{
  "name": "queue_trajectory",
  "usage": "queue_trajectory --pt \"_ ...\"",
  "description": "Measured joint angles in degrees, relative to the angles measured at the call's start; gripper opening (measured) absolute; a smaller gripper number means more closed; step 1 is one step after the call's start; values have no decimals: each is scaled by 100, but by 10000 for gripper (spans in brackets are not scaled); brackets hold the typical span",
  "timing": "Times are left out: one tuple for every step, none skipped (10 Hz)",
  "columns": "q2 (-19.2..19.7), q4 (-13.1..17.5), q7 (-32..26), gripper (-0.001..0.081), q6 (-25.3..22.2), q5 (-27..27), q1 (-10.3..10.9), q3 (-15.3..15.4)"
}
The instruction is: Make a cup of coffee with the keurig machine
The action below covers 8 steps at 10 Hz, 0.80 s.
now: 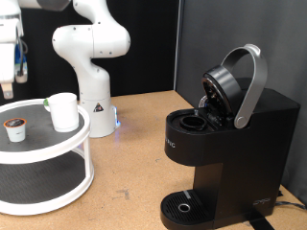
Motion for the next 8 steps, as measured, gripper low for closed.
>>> queue_trajectory --pt "99 -109 1 802 223 -54 -15 -43" --pt "203 -200 2 802 407 -93 -32 -80" --pt "310 -277 7 802 571 -119 -54 -100" --pt "411 -349 8 802 724 -124 -72 -113" --pt "503 -415 11 802 864 -124 -74 -134" --pt "596 -479 11 802 953 -124 -75 -150" --pt "680 -531 10 802 1015 -124 -75 -161" --pt "735 -588 0 802 1081 -124 -75 -177"
